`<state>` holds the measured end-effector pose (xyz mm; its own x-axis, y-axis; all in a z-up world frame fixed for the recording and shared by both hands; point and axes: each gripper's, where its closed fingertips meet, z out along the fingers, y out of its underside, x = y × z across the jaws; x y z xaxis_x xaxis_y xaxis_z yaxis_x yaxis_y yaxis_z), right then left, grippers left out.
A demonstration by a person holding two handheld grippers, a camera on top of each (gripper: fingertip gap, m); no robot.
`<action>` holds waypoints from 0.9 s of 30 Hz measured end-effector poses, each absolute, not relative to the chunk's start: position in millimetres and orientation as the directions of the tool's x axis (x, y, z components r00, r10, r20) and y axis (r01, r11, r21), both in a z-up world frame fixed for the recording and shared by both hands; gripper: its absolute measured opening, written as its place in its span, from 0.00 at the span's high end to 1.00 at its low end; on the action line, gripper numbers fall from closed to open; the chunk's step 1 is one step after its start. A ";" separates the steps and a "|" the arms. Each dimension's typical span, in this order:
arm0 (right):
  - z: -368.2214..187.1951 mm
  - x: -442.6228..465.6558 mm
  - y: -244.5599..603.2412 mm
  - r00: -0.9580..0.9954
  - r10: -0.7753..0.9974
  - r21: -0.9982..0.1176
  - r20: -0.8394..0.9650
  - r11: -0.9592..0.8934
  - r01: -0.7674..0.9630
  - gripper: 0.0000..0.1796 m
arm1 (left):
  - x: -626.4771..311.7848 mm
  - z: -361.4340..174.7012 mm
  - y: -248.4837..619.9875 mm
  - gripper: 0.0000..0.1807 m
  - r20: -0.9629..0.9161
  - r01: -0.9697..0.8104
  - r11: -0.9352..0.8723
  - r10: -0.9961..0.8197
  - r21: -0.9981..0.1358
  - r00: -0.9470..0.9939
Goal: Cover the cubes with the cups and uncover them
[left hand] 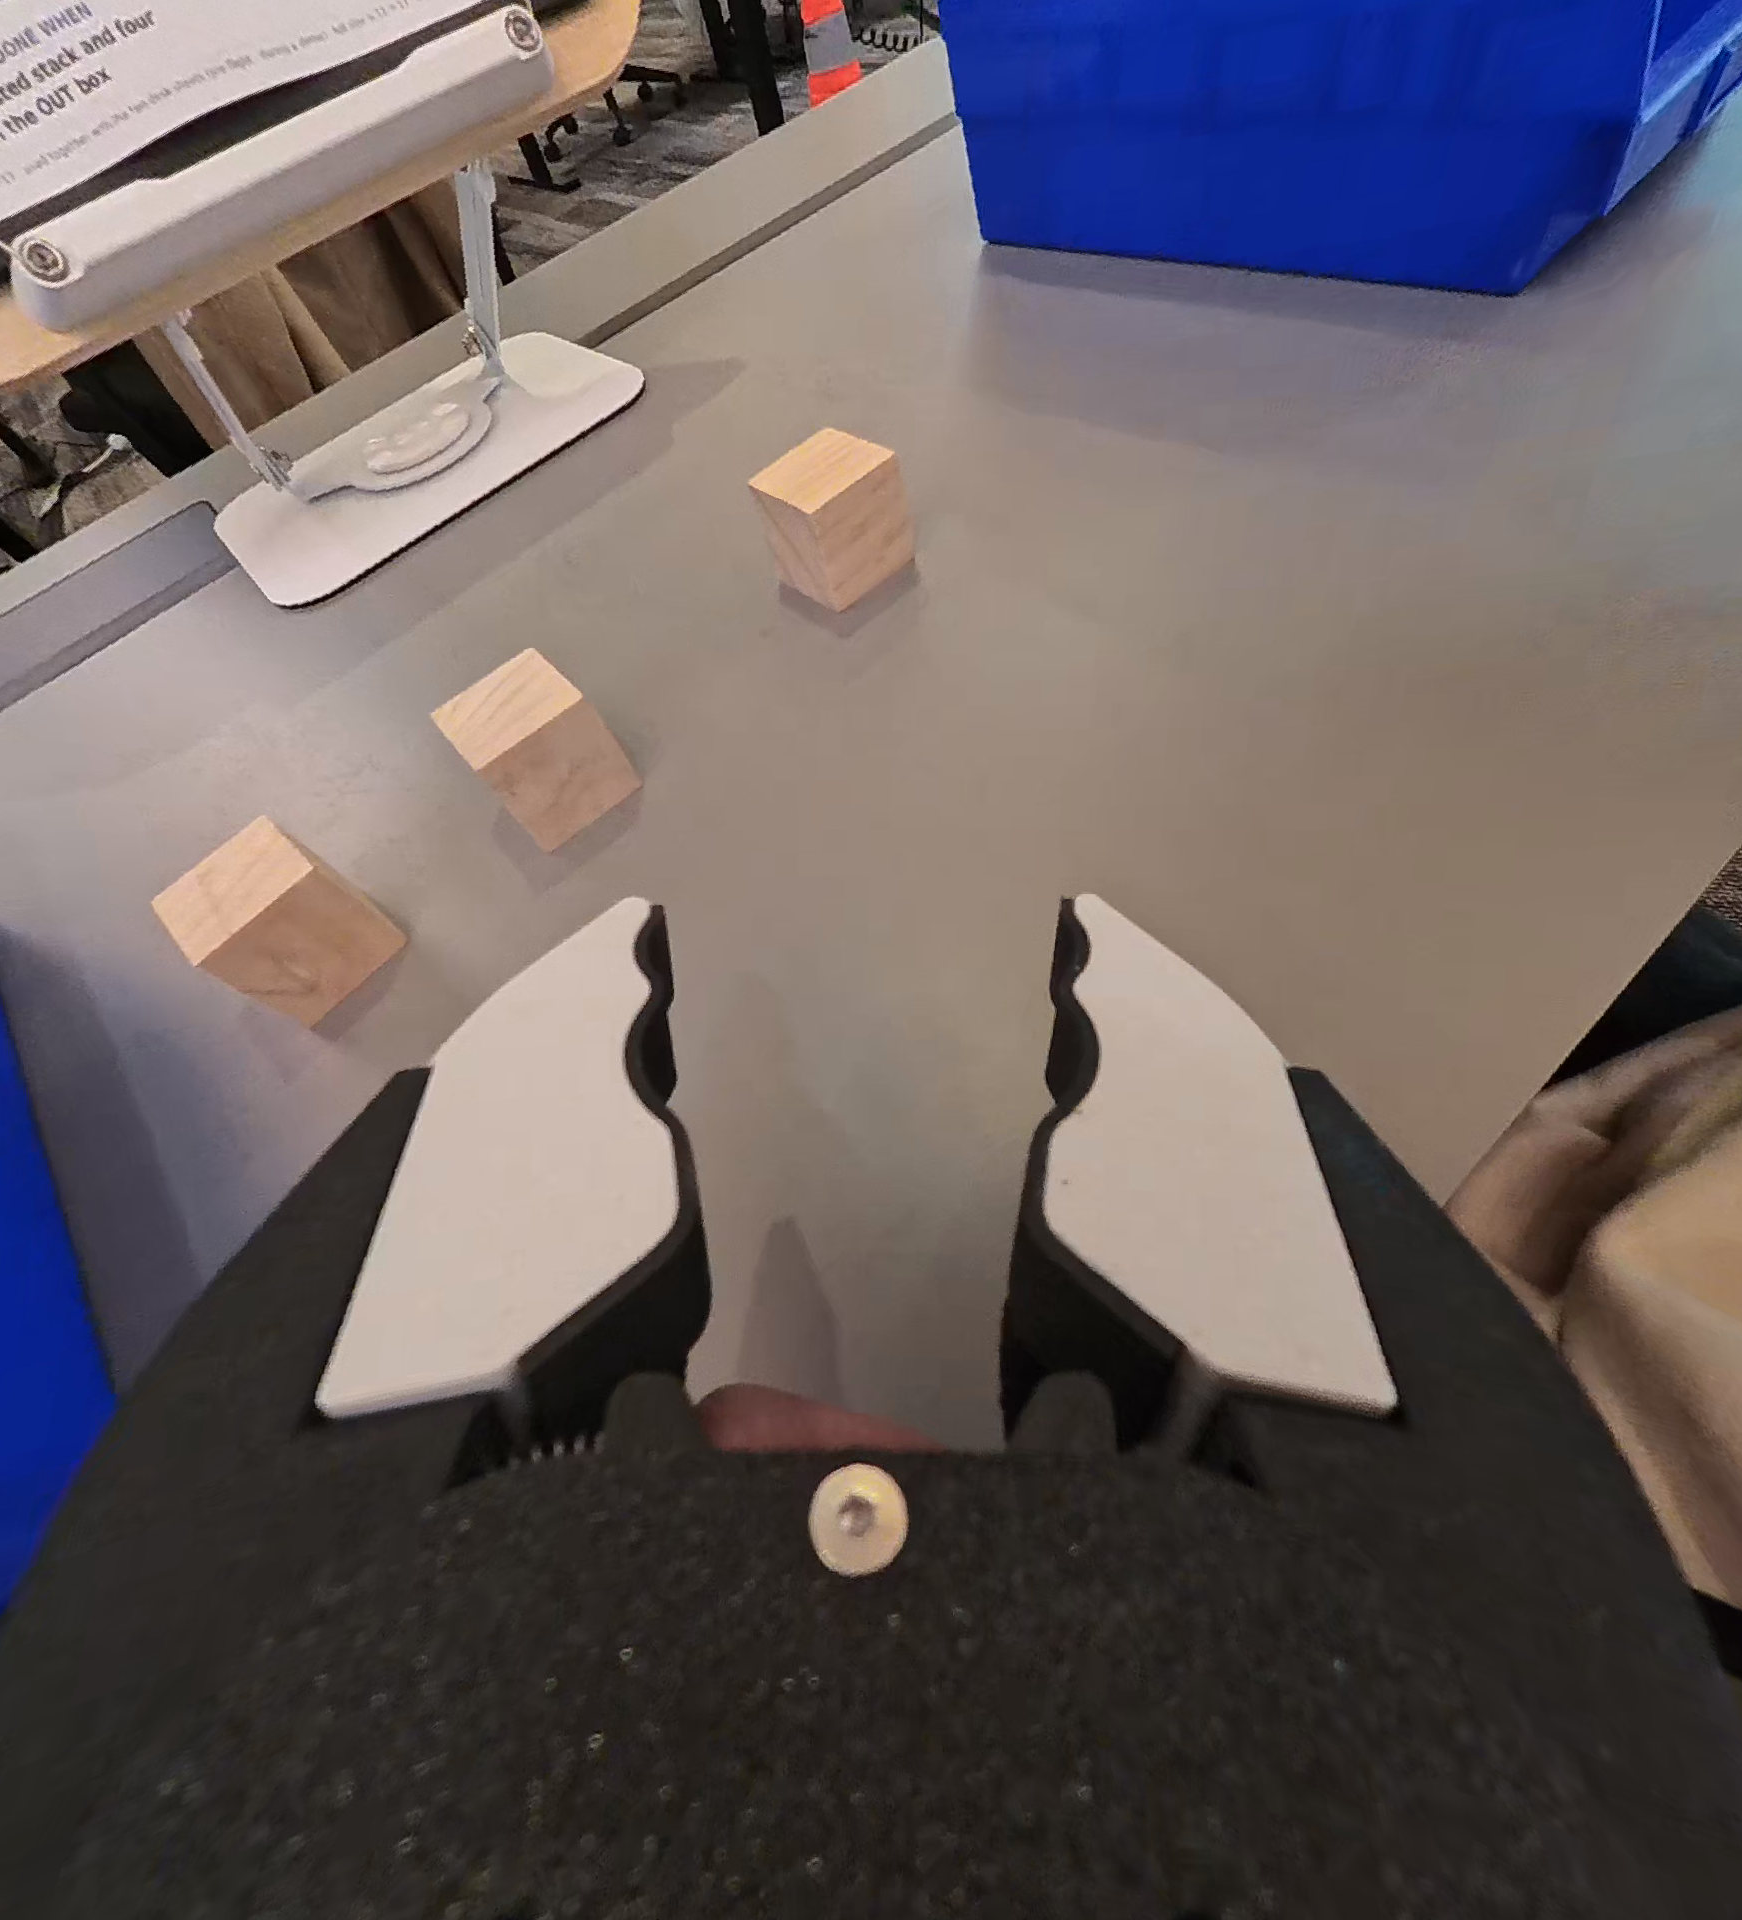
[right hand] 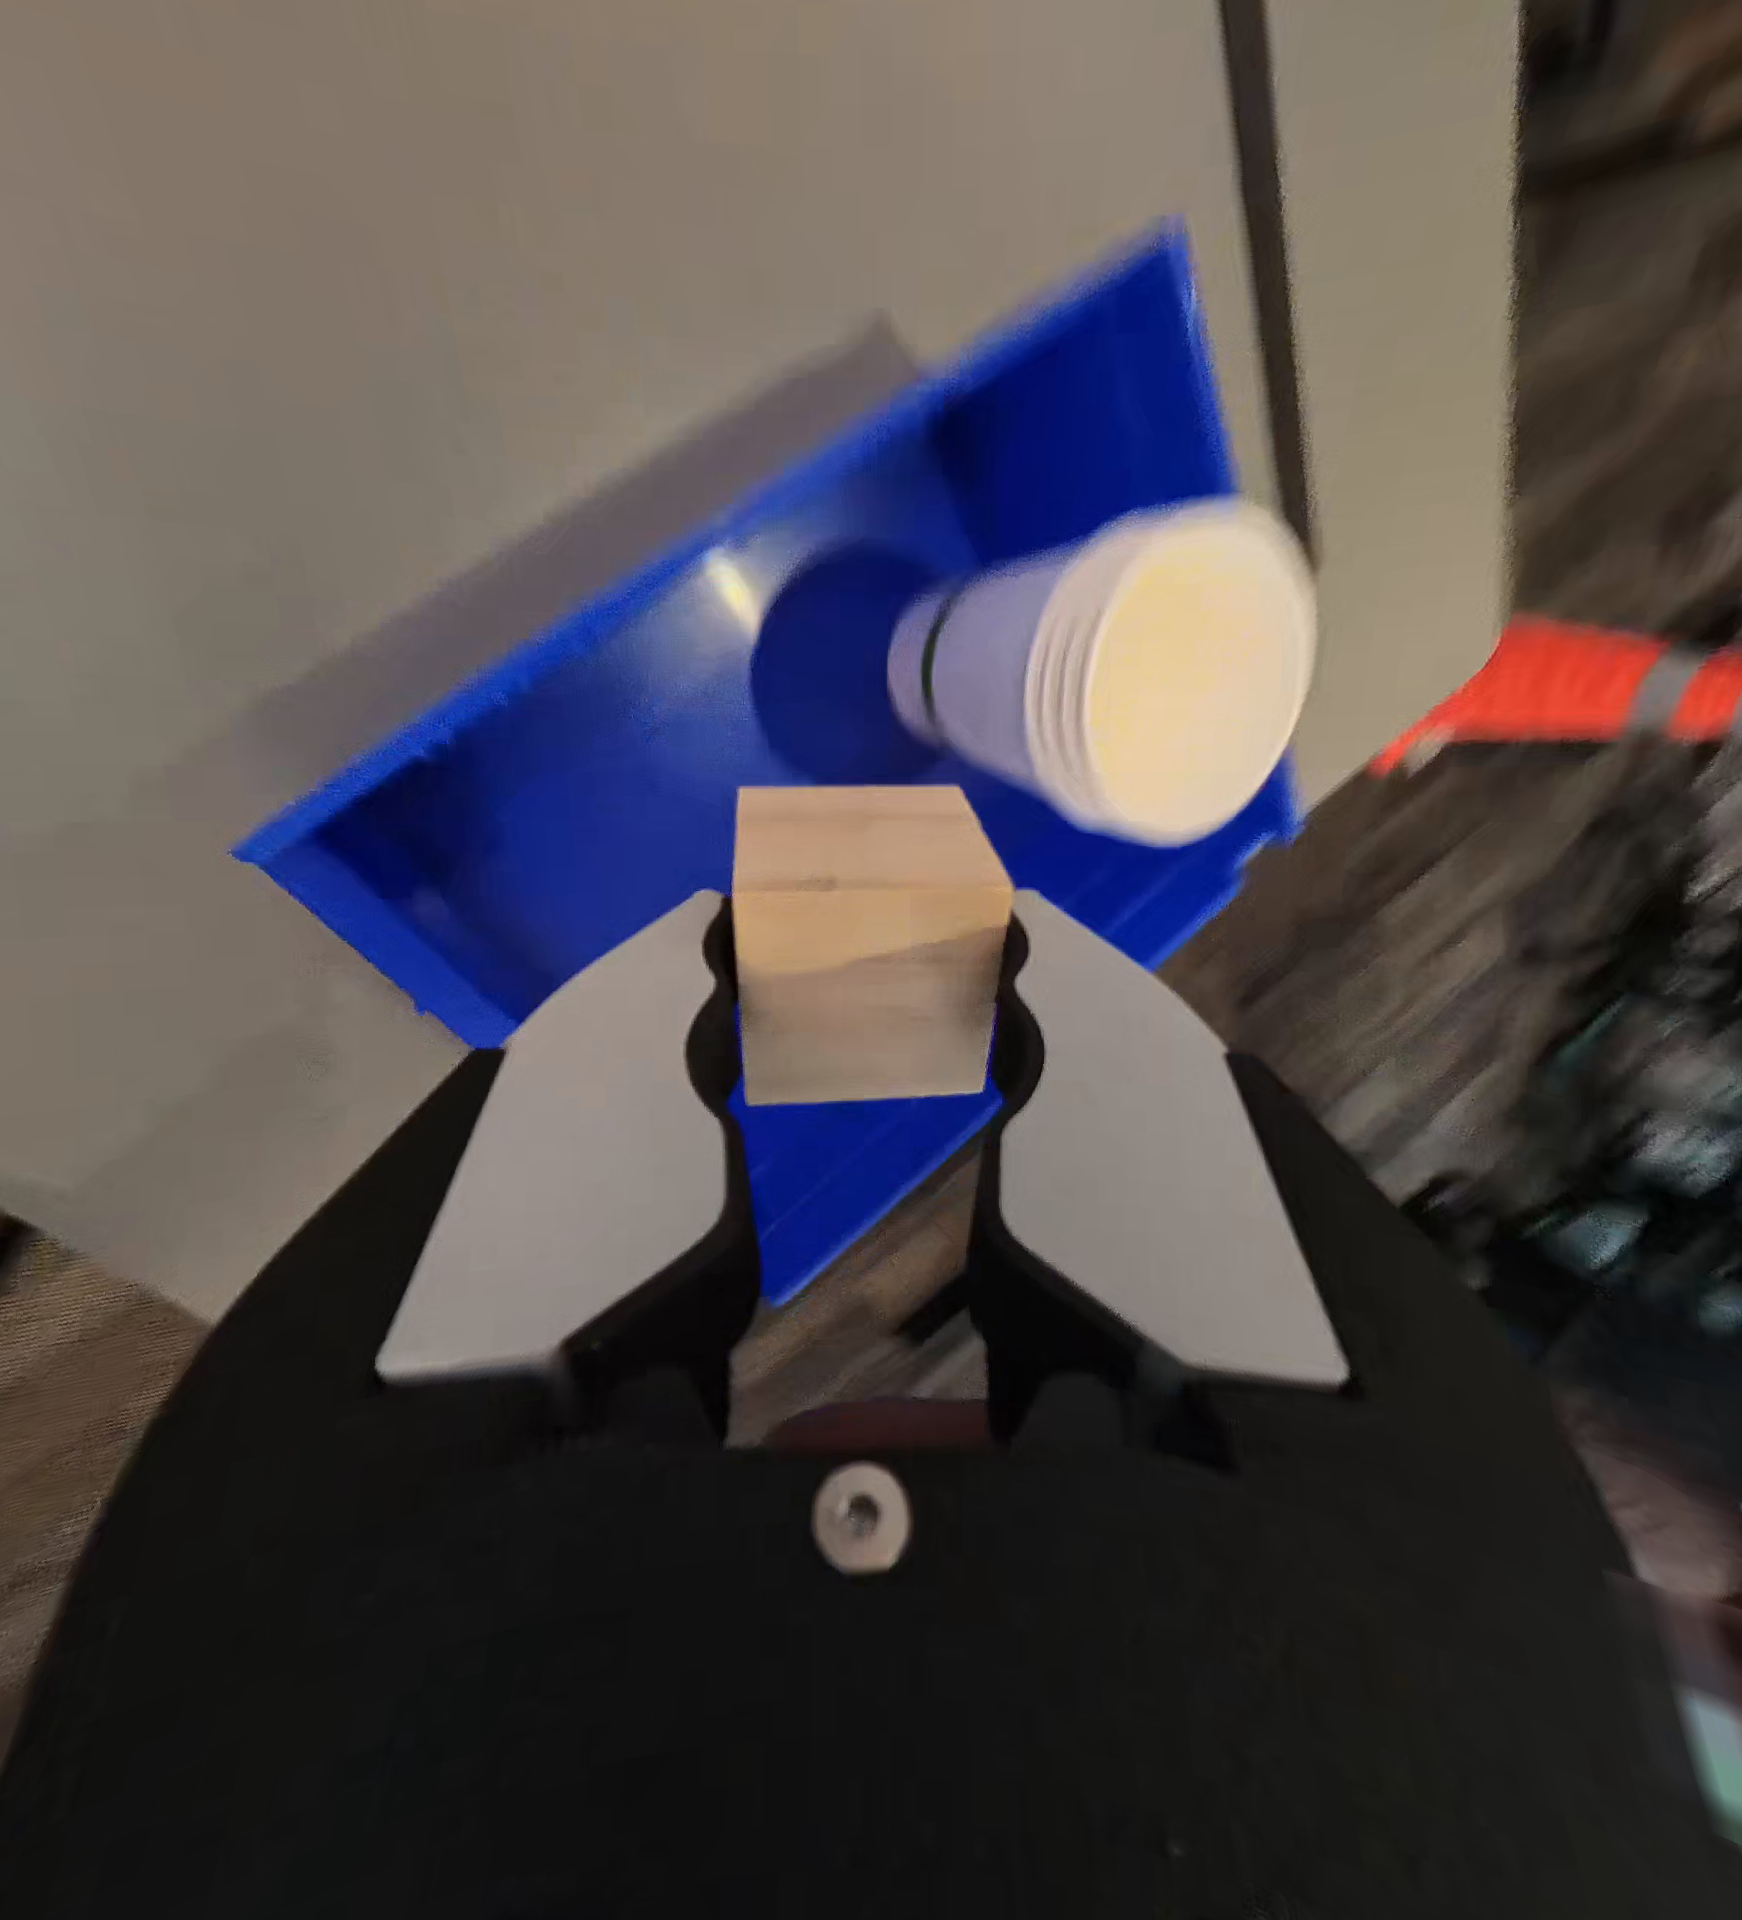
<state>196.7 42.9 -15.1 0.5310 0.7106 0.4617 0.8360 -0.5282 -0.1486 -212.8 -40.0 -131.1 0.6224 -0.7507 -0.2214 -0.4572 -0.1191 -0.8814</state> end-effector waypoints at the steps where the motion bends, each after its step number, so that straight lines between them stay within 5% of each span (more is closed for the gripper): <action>1: -27.9 215.9 40.0 0.626 0.663 -0.150 0.411 -0.628 0.764 0.74 | -211.7 -131.7 -40.8 0.61 -0.226 -0.462 -0.116 -0.753 -0.879 0.618; 8: -130.6 267.6 46.2 0.970 0.227 -0.101 0.089 -0.967 0.236 0.74 | -207.7 -134.1 -45.3 0.61 -0.252 -0.487 -0.101 -0.755 -0.867 0.606; 22: -185.8 285.3 60.3 0.989 0.124 -0.043 0.085 -0.991 0.128 0.74 | -209.3 -136.4 -45.1 0.61 -0.272 -0.506 -0.095 -0.751 -0.857 0.601; 27: -168.7 282.4 66.4 0.983 0.160 -0.138 0.095 -0.975 0.172 0.66 | -209.1 -137.1 -45.2 0.61 -0.271 -0.508 -0.097 -0.752 -0.856 0.601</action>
